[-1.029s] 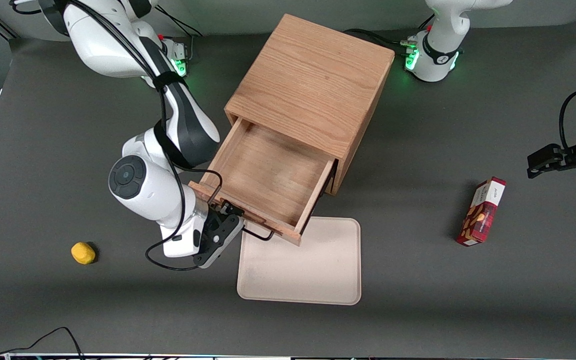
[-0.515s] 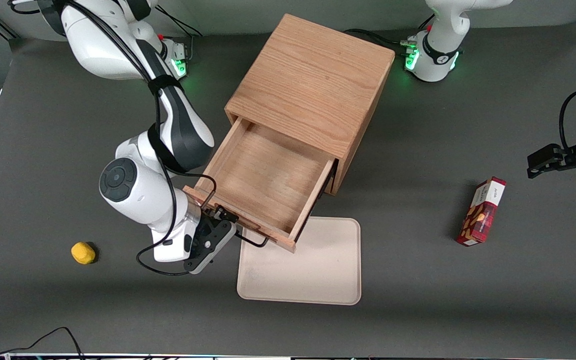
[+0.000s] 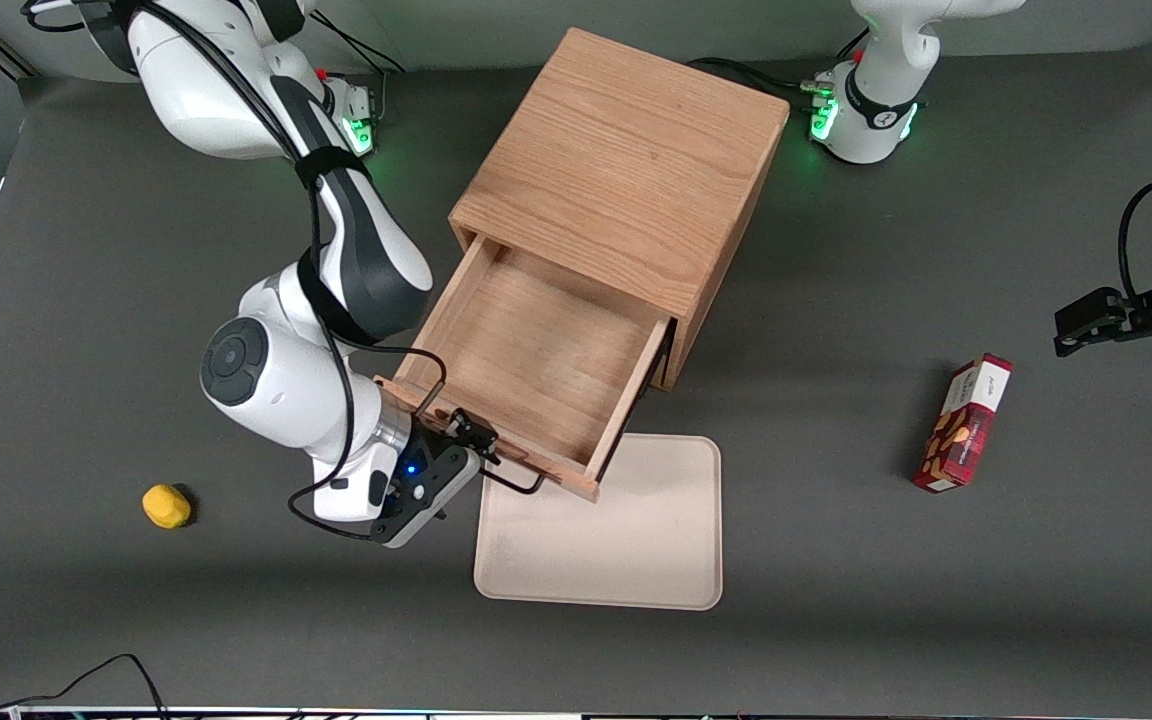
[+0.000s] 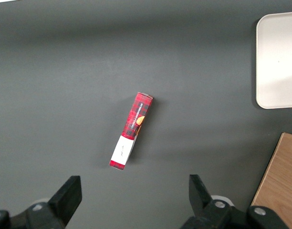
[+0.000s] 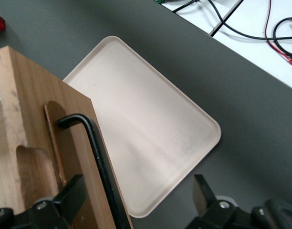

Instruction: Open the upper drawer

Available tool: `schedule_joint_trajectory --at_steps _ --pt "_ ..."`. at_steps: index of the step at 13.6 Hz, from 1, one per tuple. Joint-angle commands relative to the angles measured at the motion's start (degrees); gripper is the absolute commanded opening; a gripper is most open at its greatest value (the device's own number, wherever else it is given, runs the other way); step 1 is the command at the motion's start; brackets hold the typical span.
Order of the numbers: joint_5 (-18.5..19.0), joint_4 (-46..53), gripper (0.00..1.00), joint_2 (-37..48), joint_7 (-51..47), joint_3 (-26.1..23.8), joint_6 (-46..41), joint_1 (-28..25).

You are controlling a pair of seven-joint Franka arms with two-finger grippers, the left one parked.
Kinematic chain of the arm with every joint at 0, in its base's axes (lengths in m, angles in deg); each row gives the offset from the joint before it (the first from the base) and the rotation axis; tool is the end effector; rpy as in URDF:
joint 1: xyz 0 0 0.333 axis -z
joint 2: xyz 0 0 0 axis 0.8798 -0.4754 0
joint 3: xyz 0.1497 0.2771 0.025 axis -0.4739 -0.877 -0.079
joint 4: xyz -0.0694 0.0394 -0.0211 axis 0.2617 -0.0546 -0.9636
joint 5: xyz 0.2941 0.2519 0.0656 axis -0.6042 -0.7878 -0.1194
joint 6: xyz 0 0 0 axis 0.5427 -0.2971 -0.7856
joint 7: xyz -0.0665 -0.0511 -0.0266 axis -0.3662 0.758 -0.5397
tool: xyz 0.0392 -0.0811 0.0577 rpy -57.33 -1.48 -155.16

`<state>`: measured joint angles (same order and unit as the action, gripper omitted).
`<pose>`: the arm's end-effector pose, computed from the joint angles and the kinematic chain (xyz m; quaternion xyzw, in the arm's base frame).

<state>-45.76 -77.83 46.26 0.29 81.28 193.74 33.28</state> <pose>0.6941 0.3268 0.4094 -0.9290 -0.3187 -0.1247 0.1409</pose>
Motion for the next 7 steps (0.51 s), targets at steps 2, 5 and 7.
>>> schedule_joint_trajectory --at_steps 2,5,7 --pt "-1.99 -0.43 1.0 1.5 -8.06 -2.35 -2.08 0.38" --pt "-8.3 -0.6 1.0 3.87 -8.95 -2.09 -10.08 4.16" --pt "-8.14 -0.69 1.0 6.41 -9.31 -1.65 -14.56 6.88"
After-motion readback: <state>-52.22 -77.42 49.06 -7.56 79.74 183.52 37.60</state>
